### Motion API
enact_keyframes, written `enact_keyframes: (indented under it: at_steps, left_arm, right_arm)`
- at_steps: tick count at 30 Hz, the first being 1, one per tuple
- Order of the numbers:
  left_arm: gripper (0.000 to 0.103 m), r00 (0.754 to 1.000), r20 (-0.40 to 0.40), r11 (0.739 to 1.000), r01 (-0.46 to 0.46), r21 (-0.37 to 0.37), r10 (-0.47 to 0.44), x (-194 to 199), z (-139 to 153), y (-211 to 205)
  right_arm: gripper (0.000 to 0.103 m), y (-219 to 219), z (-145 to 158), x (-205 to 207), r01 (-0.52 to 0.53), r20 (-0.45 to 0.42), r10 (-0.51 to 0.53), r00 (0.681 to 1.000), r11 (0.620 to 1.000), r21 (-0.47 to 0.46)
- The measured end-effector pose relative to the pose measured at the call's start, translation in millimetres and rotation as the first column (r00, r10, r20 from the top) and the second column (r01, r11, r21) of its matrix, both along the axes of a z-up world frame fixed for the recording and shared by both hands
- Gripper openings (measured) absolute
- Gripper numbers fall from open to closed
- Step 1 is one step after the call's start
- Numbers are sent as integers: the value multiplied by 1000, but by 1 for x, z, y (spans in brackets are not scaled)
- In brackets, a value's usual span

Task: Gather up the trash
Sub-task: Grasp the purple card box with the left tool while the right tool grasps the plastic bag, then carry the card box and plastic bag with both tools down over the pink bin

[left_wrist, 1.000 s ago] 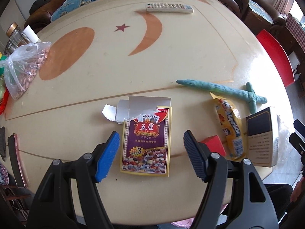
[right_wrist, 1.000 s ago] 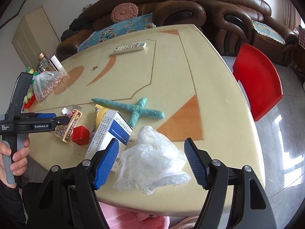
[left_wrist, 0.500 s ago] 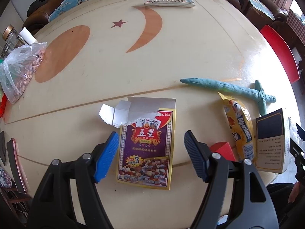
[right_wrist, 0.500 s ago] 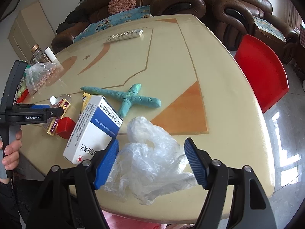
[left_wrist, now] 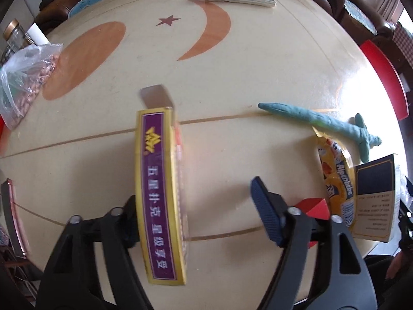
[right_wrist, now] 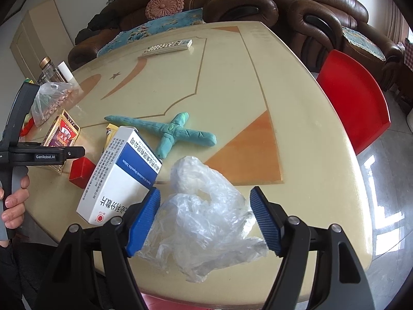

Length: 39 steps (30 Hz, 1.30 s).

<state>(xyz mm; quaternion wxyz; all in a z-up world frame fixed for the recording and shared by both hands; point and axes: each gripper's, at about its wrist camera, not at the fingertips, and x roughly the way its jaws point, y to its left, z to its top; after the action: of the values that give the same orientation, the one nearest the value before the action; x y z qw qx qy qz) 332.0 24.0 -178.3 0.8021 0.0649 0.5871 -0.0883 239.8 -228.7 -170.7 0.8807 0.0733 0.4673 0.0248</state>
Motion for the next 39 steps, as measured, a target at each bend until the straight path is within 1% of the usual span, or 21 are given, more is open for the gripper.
enact_keyframes:
  at_steps: [3, 4, 6, 8, 10, 12, 18, 27, 32, 39]
  left_arm:
    - [52, 1000, 5, 1000, -8, -1, 8, 0, 2, 2]
    - [45, 1000, 6, 1000, -9, -1, 9, 0, 3, 3]
    - [42, 1000, 2, 1000, -13, -3, 13, -1, 4, 3]
    - [29, 1000, 5, 1000, -20, -2, 20, -1, 5, 5]
    - [27, 1000, 5, 999, -27, -24, 27, -2, 7, 7]
    - [21, 1000, 15, 999, -27, -24, 27, -5, 10, 8]
    - [20, 997, 70, 1000, -11, -16, 12, -18, 27, 8]
    - [20, 993, 115, 999, -23, -22, 25, -33, 50, 17]
    - [20, 990, 138, 999, -29, -33, 34, -43, 64, 21]
    - [20, 979, 202, 998, -15, -59, 27, -76, 99, 23]
  right_arm:
    - [62, 1, 0, 1, -1, 5, 1, 1000, 1000, -11]
    - [60, 1, -1, 1, -1, 5, 1, 1000, 1000, -11]
    - [56, 1, -1, 0, 0, 7, 0, 1000, 1000, -17]
    - [53, -1, -1, 0, 2, 9, -2, 1000, 1000, -13]
    - [49, -1, 0, 0, 6, 10, -6, 1000, 1000, -11]
    - [46, -2, 0, -1, 9, 8, -9, 1000, 1000, -8]
    - [42, 2, 8, -6, 16, 26, -16, 1000, 999, -30]
    - [40, 6, 31, -20, 28, 77, -24, 997, 998, -56]
    - [40, 7, 51, -29, 31, 114, -22, 993, 997, -70]
    - [40, 18, 85, -51, 16, 179, -1, 984, 996, -83]
